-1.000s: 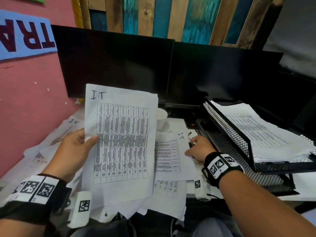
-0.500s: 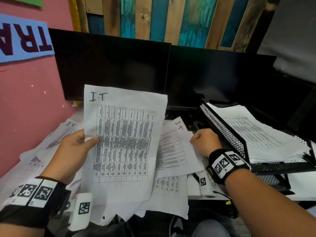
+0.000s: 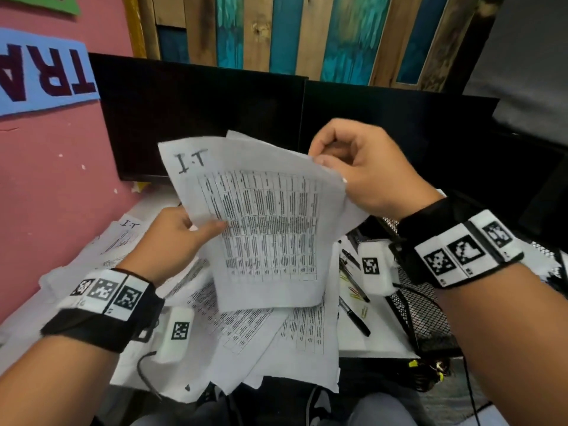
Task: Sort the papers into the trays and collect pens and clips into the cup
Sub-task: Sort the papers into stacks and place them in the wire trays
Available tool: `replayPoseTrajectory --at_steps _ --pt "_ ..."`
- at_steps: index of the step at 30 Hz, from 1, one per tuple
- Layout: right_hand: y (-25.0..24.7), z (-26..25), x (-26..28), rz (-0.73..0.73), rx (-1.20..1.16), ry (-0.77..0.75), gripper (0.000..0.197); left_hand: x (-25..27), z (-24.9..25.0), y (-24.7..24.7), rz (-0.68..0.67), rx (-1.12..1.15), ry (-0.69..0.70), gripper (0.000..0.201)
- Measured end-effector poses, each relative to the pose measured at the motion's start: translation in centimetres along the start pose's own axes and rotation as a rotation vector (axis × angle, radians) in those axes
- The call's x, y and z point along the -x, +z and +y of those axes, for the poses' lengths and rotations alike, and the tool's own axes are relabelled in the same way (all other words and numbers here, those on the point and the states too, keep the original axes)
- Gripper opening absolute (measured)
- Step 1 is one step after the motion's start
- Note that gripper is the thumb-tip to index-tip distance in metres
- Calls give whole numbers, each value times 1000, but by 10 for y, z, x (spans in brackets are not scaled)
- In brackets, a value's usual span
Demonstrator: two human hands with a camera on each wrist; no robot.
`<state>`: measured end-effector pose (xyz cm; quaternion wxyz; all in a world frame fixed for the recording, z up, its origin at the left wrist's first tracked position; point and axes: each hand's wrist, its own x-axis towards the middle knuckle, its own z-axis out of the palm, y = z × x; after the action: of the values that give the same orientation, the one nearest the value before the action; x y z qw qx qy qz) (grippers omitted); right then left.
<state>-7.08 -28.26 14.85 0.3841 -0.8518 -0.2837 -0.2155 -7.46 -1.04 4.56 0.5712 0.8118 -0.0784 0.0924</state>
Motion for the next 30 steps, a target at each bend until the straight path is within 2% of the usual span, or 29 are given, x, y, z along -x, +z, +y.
replayPoseTrajectory --at_steps 2,3,4,5,7,10,12,13,14,16,19,20,23,27,30 --pt "-6 -6 -3 -28 -35 -28 3 -3 3 6 -8 -25 36 39" --pt "-9 -7 -4 -34 -54 -35 3 -6 0 6 -11 -22 57 32" --pt "-10 -7 -5 -28 -68 -37 4 -10 -4 4 -11 -14 73 16" --pt "-11 -6 -5 0 -72 -37 4 -10 -4 2 -22 -24 73 17" --pt "-11 3 -7 127 -56 -36 9 -16 -12 0 14 -36 133 25" --pt "-6 30 -6 383 -96 35 21 -23 -23 -6 178 83 134 20" --pt "2 54 0 504 -145 176 21 -25 -27 -14 285 160 113 10" --pt "7 66 5 516 -158 294 20 -25 -28 -18 321 171 108 12" --pt "13 79 11 480 -162 430 21 -25 -31 -22 352 167 100 19" --pt "32 103 28 285 -144 687 32 -25 -37 -32 402 148 65 29" --pt "63 138 50 -70 10 889 56 -17 -49 -40 394 119 -13 15" --pt "73 149 55 -163 60 928 64 -12 -54 -42 362 135 -48 8" --pt "94 167 57 -314 141 990 80 5 -72 -40 295 208 -152 25" --pt "110 174 45 -444 232 1017 73 23 -100 -36 291 213 -237 35" --pt "119 180 37 -481 306 999 66 33 -116 -37 324 225 -268 39"
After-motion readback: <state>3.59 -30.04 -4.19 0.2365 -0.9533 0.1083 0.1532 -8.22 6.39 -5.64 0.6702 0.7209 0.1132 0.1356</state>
